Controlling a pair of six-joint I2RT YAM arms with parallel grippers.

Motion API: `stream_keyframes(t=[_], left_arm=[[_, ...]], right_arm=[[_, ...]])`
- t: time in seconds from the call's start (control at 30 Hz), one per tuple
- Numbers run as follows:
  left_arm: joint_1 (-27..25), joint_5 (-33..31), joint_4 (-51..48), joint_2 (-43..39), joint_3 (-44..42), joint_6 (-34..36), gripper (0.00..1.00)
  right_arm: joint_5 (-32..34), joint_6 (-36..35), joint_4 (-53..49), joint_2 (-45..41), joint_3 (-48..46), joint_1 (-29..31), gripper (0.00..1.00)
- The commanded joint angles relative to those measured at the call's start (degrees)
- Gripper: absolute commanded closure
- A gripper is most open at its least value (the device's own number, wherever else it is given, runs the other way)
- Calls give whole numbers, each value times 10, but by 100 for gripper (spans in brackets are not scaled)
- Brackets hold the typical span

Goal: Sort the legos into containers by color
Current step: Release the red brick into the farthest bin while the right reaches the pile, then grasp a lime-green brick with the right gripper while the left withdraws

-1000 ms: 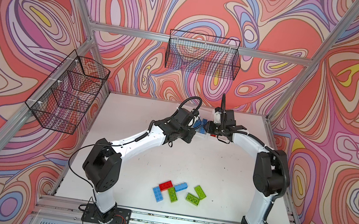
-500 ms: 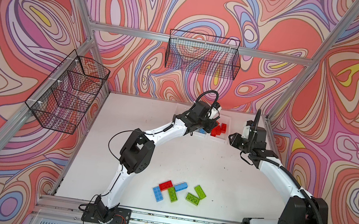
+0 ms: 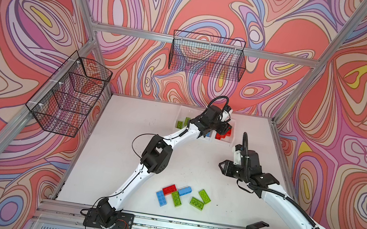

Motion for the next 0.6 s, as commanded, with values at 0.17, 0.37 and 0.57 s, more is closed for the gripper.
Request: stream_keyframes(t=[0.17,0.37,0.57], left_arm=[[19,-79,0,-125,-78,29,13],[82,-101,87,-285,-291,-6,13],[127,-124,111,-402,-463,7,13]], right_arm=[[70,87,-29,18,-41,133,51],[91,102,-58,8,-44,203,50],[110,116,-74,40,-41,273,48]])
